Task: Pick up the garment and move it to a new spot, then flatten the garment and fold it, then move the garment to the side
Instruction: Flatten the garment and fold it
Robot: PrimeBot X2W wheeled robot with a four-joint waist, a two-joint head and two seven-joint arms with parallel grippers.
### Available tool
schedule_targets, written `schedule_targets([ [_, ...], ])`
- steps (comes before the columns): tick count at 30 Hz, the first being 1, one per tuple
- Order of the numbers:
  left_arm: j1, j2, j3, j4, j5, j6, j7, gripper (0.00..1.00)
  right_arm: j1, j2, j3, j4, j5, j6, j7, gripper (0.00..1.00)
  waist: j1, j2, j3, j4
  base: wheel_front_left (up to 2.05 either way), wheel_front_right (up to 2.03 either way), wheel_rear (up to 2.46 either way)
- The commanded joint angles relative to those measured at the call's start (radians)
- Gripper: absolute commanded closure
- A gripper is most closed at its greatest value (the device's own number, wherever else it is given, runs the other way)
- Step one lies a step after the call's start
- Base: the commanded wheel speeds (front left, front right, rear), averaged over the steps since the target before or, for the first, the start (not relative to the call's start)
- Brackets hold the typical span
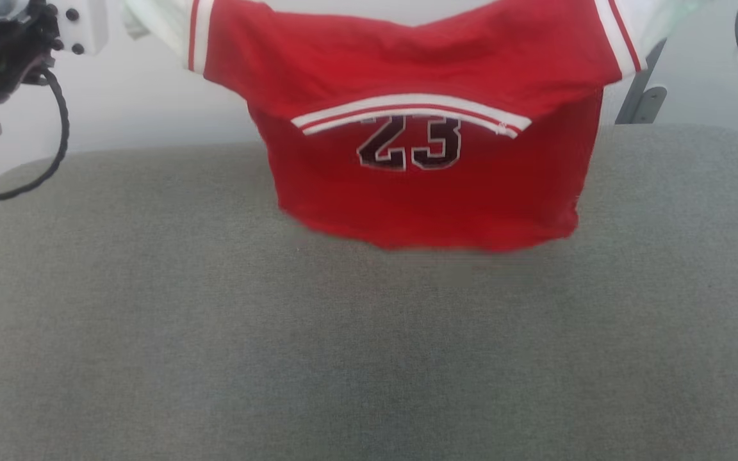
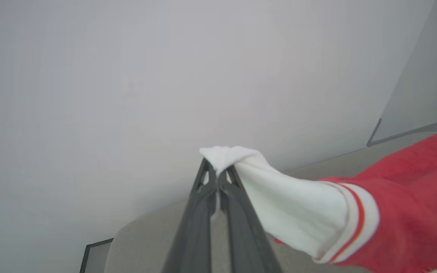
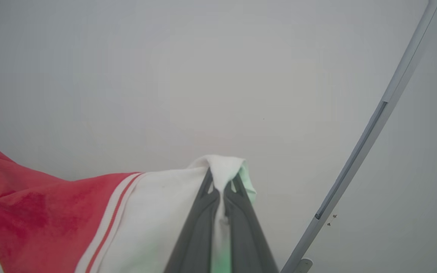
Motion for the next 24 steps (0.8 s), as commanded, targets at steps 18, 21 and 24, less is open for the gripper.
schedule_targets([
  [18, -0.273, -0.135, -0.005, 0.228, 0.166, 0.028, -0.457, 1.0, -0.326, 0.058, 0.093, 0.349, -0.209, -0.001, -0.412, 1.0, -0.0001, 0.0, 0.287, 0.008, 0.0, 0.0, 0.0],
  [21, -0.34, -0.16, 0.001, 0.267, 0.208, 0.052, -0.606, 1.0, -0.396, 0.07, 0.096, 0.425, -0.269, -0.001, -0.519, 1.0, -0.0001, 0.0, 0.335, 0.017, 0.0, 0.0, 0.0],
  [24, -0.391, -0.183, 0.004, 0.314, 0.243, 0.069, -0.731, 1.0, -0.45, 0.075, 0.089, 0.479, -0.328, -0.001, -0.568, 1.0, -0.0001, 0.0, 0.376, 0.03, 0.0, 0.0, 0.0],
])
